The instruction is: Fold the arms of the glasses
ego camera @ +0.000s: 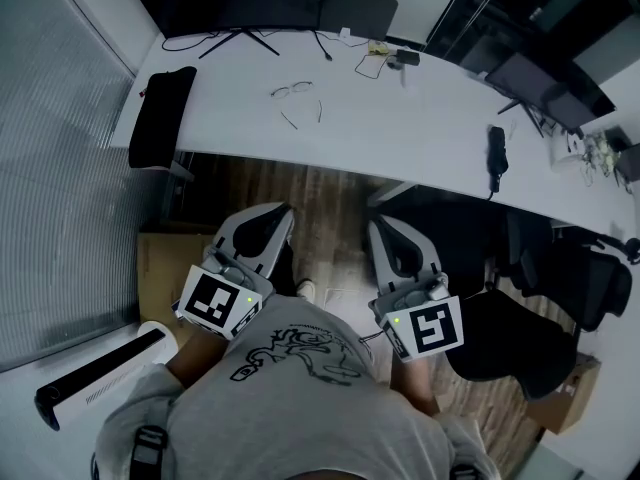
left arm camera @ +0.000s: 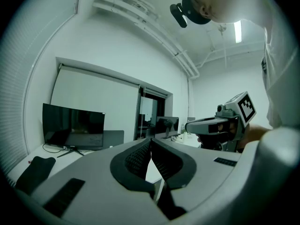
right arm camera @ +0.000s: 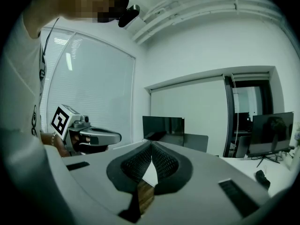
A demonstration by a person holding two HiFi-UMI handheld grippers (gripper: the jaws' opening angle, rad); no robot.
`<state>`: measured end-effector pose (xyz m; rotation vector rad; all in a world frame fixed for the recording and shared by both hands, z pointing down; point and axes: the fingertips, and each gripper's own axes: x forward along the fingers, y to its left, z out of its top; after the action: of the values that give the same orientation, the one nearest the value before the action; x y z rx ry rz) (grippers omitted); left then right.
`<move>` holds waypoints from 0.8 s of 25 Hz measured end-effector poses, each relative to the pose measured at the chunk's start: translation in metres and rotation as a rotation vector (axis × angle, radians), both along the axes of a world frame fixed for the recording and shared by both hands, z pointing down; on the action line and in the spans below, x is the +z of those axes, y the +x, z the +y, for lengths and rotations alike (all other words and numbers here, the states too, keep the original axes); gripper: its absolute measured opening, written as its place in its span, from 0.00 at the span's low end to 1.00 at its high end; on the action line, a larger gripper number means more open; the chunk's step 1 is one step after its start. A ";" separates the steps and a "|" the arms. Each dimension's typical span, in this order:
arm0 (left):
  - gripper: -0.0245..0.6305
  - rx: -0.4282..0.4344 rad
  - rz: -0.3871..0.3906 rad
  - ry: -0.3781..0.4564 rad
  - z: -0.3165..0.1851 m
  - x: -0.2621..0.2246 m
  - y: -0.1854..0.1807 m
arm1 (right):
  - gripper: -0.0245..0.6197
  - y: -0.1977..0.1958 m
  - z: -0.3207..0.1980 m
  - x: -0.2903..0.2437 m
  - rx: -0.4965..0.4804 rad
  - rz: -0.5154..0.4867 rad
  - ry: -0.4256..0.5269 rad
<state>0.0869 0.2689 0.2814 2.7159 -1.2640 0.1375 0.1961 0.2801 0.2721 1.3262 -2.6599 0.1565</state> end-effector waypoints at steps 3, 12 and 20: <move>0.07 0.000 0.006 0.000 -0.026 0.001 -0.007 | 0.05 -0.009 -0.025 0.000 -0.006 0.003 0.000; 0.07 0.001 0.011 0.006 -0.122 -0.004 -0.037 | 0.05 -0.038 -0.121 -0.006 -0.003 0.017 0.000; 0.07 0.011 0.015 0.000 -0.212 -0.004 -0.074 | 0.05 -0.078 -0.211 -0.008 -0.012 0.037 -0.007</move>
<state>0.0129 0.0568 0.2769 2.7187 -1.2454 0.1177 0.1183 0.0691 0.2637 1.2982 -2.6333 0.1378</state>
